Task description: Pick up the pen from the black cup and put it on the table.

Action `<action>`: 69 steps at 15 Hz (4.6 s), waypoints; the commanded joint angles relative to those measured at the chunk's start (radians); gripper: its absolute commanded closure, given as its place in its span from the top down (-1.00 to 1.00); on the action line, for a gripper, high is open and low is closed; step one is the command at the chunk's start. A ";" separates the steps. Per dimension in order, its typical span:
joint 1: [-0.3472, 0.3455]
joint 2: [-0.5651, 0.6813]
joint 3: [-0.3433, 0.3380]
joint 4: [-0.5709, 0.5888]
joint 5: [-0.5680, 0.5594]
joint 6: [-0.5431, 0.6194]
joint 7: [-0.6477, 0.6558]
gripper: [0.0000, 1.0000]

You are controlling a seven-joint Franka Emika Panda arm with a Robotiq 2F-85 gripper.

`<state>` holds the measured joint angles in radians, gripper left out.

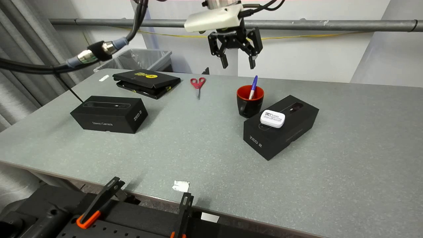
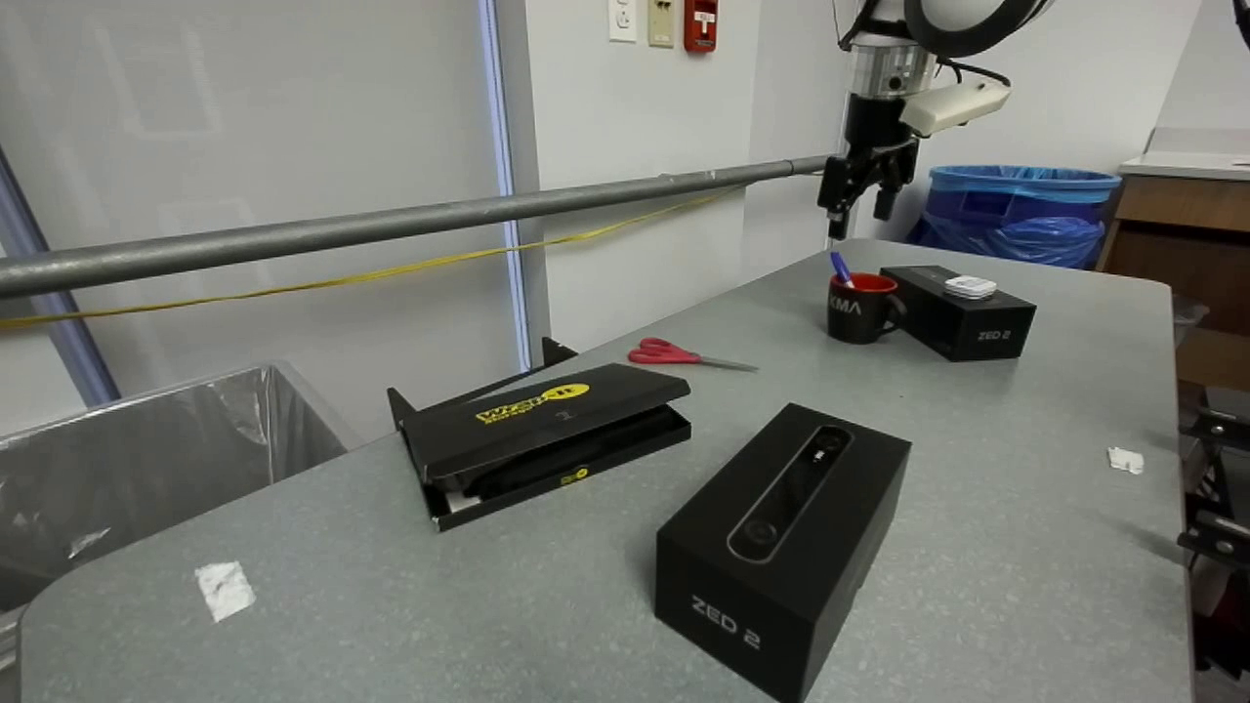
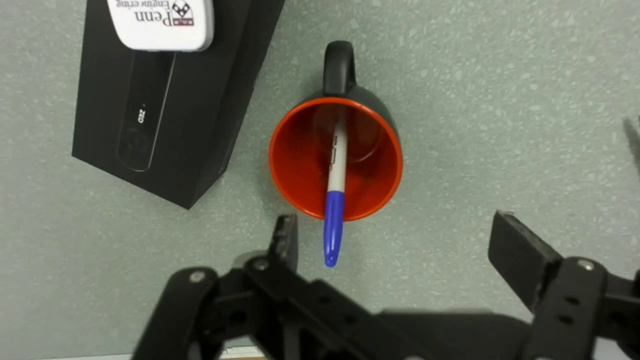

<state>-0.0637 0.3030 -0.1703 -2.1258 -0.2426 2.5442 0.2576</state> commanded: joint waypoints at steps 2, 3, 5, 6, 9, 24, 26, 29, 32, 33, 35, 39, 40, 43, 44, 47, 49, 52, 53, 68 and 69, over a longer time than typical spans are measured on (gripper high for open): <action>-0.013 0.111 -0.028 0.091 0.032 0.055 0.019 1.00; -0.012 0.129 -0.037 0.105 0.033 0.061 0.024 1.00; -0.010 0.162 -0.047 0.134 0.039 0.057 0.027 1.00; -0.008 0.178 -0.051 0.146 0.038 0.056 0.031 1.00; -0.001 0.218 -0.063 0.176 0.033 0.056 0.046 1.00; 0.006 0.290 -0.077 0.250 0.041 0.045 0.073 -0.76; 0.008 0.286 -0.079 0.251 0.040 0.040 0.081 -0.99; 0.009 0.239 -0.077 0.233 0.052 0.001 0.088 -0.93; 0.024 0.113 -0.076 0.159 0.050 -0.023 0.078 -0.93; 0.032 0.052 -0.076 0.124 0.039 -0.025 0.072 -0.93; 0.046 -0.040 -0.074 0.082 0.015 -0.043 0.074 -0.93; 0.060 -0.205 0.005 0.025 0.025 -0.219 0.002 -0.93; 0.064 -0.198 0.039 0.031 0.052 -0.267 -0.030 -0.93; 0.088 -0.129 0.116 0.052 0.070 -0.362 -0.042 -0.93; 0.100 -0.093 0.138 0.064 0.065 -0.389 -0.036 -0.93; 0.137 0.026 0.171 0.098 0.013 -0.407 -0.020 -0.93; 0.159 0.103 0.174 0.135 -0.002 -0.425 -0.019 -0.93; 0.190 0.196 0.158 0.191 -0.035 -0.434 -0.011 -0.93; 0.202 0.221 0.149 0.207 -0.059 -0.437 -0.003 -0.93; 0.253 0.452 0.097 0.466 -0.157 -0.581 -0.015 -0.93; 0.255 0.461 0.095 0.476 -0.166 -0.583 -0.017 -0.93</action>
<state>0.1674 0.7105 -0.0522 -1.7290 -0.3691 1.9991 0.2456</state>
